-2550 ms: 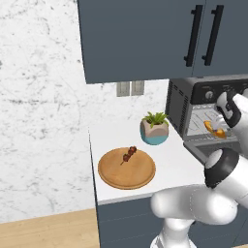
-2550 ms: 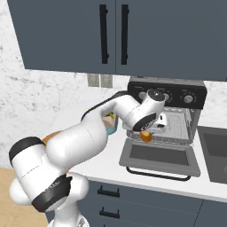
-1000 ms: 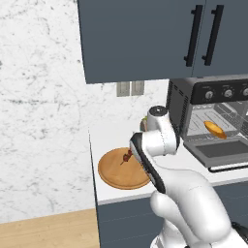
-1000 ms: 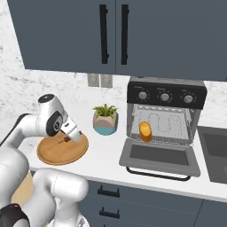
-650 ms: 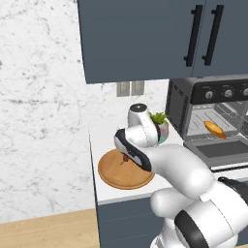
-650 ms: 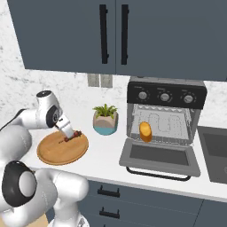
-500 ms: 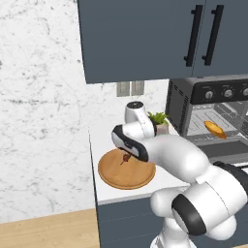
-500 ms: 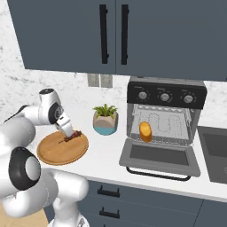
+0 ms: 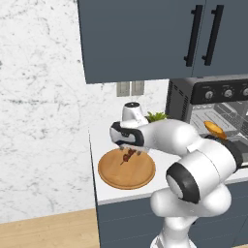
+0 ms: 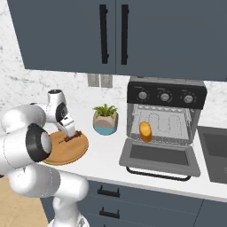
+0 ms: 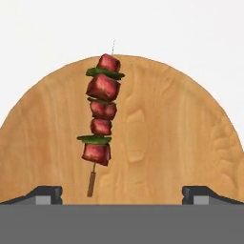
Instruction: Pick up the kebab skewer and baguette bread, and place them inside the toaster oven. Close the toaster oven door and start by setting the timer.
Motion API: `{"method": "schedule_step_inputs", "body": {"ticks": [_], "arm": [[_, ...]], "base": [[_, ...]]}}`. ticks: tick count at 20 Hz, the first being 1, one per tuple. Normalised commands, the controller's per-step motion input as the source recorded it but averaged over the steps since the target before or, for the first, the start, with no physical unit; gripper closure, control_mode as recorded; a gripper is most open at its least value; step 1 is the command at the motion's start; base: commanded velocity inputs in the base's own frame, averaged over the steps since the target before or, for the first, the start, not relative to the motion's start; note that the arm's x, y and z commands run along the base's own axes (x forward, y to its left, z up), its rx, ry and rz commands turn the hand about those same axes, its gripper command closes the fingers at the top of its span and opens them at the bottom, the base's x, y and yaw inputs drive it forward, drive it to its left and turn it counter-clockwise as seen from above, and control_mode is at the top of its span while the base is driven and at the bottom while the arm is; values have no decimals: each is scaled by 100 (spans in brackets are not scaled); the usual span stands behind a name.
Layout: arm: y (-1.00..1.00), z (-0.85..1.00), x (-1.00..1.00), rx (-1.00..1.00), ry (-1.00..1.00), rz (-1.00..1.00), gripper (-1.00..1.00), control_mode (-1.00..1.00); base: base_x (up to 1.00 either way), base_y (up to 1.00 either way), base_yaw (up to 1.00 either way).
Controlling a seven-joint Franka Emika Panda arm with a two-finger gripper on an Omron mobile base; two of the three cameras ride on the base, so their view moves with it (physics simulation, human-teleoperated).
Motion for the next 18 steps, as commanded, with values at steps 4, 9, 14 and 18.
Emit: {"method": "schedule_step_inputs", "body": {"ticks": [4,9,14,18], "arm": [[7,-45,22,2,0,0,-100,-100],[1,-31,21,1,0,0,-100,-100],[2,-28,21,1,0,0,-100,-100],[10,-17,19,0,0,0,-100,-100]], "base": [[0,0,0],[0,0,0],[0,0,0],[0,0,0]]}}
